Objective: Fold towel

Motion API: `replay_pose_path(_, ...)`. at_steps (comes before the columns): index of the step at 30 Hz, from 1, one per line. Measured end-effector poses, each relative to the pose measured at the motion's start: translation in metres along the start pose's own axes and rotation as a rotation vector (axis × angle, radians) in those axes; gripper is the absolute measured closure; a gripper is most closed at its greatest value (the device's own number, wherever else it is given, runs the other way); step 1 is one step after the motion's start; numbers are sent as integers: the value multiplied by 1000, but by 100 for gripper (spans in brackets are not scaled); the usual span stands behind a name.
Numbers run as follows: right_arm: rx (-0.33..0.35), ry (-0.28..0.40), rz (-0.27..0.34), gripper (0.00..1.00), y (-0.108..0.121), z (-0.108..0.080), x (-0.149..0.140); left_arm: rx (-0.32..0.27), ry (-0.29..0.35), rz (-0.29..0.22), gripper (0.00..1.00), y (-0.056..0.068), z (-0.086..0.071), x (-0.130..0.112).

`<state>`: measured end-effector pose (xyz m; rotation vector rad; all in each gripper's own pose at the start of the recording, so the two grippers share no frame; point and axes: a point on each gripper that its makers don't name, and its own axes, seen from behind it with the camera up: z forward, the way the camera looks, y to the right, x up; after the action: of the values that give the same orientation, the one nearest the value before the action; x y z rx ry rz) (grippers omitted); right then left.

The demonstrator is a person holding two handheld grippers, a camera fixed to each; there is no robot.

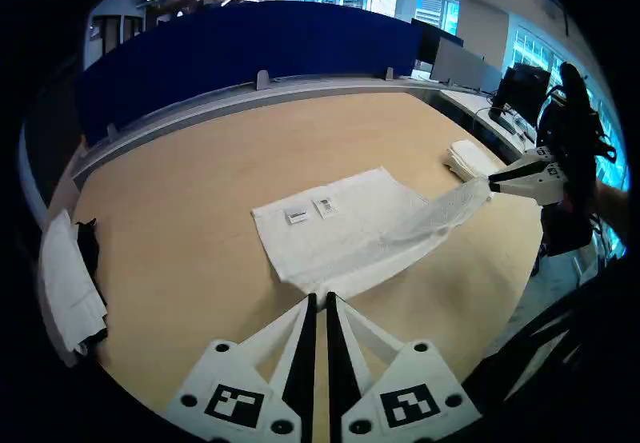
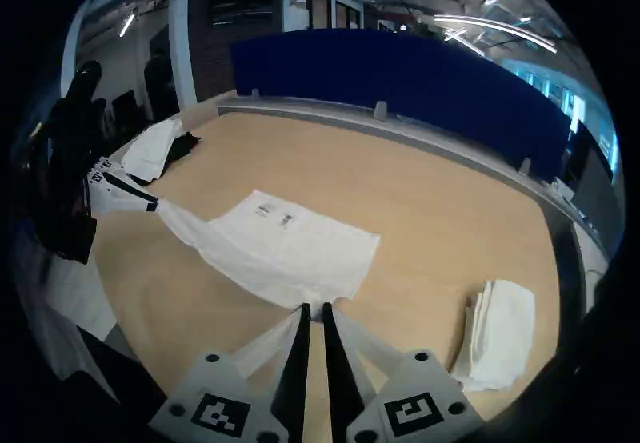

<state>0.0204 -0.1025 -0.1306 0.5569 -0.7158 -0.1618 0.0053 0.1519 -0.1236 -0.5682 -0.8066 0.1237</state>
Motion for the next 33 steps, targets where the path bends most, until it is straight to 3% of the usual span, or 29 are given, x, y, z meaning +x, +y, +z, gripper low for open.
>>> replay_pose_path(14,-3,-13,-6,89,7,13,5,22,10,-11,92,-12,9,11)
replay_pose_path(33,-35,-27,-16,88,41,67,23,65,32,-21,92,-39,61,37)
